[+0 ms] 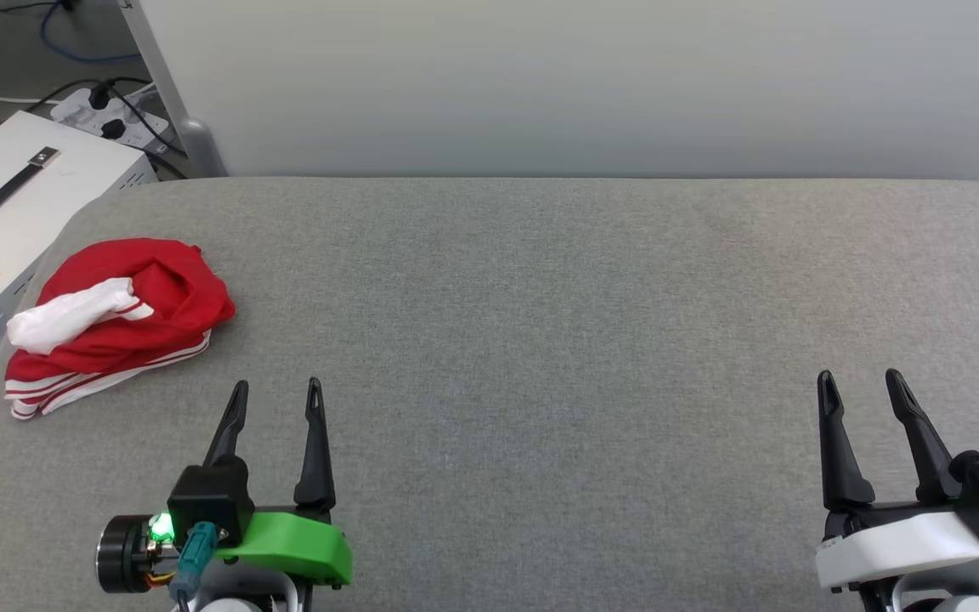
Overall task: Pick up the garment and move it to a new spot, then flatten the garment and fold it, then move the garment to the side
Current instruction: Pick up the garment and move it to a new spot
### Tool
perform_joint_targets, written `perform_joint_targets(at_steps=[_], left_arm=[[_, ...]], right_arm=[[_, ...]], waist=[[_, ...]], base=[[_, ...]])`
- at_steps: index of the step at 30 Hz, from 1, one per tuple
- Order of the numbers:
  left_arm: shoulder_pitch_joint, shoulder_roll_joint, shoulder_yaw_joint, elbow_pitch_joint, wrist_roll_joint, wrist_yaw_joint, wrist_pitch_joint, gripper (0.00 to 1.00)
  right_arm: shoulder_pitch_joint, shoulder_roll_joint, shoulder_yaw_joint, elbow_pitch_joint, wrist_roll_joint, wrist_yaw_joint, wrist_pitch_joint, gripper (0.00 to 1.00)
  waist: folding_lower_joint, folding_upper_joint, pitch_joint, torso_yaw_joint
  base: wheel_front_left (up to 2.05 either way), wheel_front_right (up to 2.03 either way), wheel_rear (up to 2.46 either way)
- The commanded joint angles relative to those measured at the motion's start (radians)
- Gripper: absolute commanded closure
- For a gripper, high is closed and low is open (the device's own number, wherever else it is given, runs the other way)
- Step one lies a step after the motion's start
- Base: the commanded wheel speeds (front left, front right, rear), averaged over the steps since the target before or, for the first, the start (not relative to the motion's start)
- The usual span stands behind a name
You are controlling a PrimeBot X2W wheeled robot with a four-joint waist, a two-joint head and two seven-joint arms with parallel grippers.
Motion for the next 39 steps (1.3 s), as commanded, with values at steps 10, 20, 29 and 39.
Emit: perform_joint_targets(at_steps=[10, 20, 29, 39], left_arm=[[0.000, -0.005, 0.008, 0.010, -0.017, 0.008, -0.031, 0.00], [-0.009, -0.005, 0.022, 0.017, -0.033, 0.017, -0.049, 0.00], [-0.009, -0.005, 0.043, 0.020, -0.053, 0.028, -0.049, 0.00], [-0.011, -0.005, 0.062, 0.023, -0.069, 0.033, -0.049, 0.00]], right_arm=[[0.027, -0.001, 0.009, -0.015, 0.016, -0.001, -0.031, 0.00], [0.023, -0.001, 0.029, -0.027, 0.004, -0.001, -0.049, 0.00], [0.020, -0.001, 0.056, -0.030, -0.016, -0.001, -0.049, 0.00], [0.016, -0.001, 0.071, -0.034, -0.031, -0.001, -0.049, 0.00]], waist=[[0.0000, 0.0060, 0.009, 0.063], [0.0000, 0.0065, 0.030, 0.170], [0.0000, 0.0065, 0.035, 0.269], [0.0000, 0.0065, 0.044, 0.365]], base=[[0.00, 0.00, 0.00], [0.00, 0.00, 0.00], [0.00, 0.00, 0.00], [0.00, 0.00, 0.00]])
